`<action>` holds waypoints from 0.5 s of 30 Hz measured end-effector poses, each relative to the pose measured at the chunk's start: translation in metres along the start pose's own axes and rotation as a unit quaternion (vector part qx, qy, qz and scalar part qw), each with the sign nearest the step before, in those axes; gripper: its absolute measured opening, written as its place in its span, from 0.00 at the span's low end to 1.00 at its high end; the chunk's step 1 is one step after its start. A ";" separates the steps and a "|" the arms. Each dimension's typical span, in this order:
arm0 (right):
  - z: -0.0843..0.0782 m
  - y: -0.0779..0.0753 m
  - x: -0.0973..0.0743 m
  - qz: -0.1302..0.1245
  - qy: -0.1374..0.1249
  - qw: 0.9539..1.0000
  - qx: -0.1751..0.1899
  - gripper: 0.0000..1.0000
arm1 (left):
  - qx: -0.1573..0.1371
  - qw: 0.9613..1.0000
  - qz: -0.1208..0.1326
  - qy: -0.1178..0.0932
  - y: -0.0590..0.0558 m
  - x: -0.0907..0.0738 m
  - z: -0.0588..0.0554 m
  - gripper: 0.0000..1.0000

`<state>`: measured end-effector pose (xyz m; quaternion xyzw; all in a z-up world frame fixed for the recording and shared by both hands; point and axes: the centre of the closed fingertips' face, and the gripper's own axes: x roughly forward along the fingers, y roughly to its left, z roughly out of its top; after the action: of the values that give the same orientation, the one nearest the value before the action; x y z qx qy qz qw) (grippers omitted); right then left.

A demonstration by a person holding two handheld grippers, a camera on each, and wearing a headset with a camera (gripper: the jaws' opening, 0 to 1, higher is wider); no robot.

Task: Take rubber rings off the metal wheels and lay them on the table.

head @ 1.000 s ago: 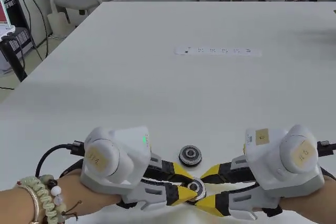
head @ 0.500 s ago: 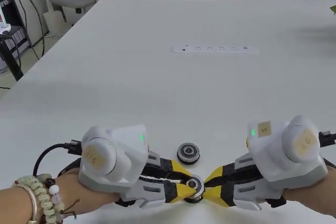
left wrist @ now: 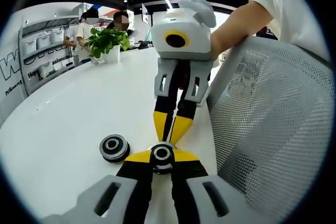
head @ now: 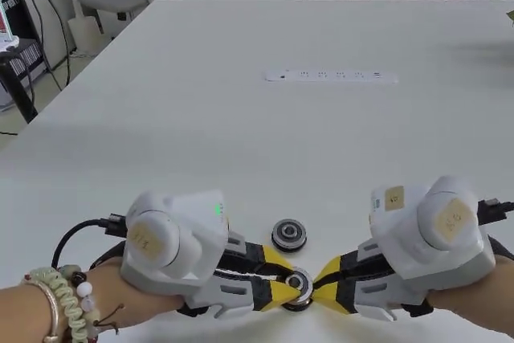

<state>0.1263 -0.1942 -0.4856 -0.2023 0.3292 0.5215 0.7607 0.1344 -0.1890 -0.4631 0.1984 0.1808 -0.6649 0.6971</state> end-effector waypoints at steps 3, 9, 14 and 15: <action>-0.002 -0.001 -0.001 -0.001 0.000 0.999 0.048 0.01 | -0.001 1.000 0.000 0.000 0.000 0.000 0.000 0.07; -0.004 -0.005 -0.001 0.010 -0.006 0.993 0.119 0.00 | -0.001 1.000 0.001 0.001 0.000 0.000 0.000 0.07; -0.005 -0.006 -0.002 0.022 -0.014 0.976 0.215 0.00 | -0.002 1.000 0.002 0.001 0.000 0.000 0.000 0.07; -0.005 -0.006 -0.003 0.025 -0.017 0.970 0.243 0.00 | -0.001 1.000 0.002 0.001 0.000 0.001 0.000 0.07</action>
<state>0.1300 -0.2016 -0.4875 0.0057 0.4383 0.4480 0.7792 0.1349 -0.1895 -0.4633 0.1991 0.1818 -0.6628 0.6986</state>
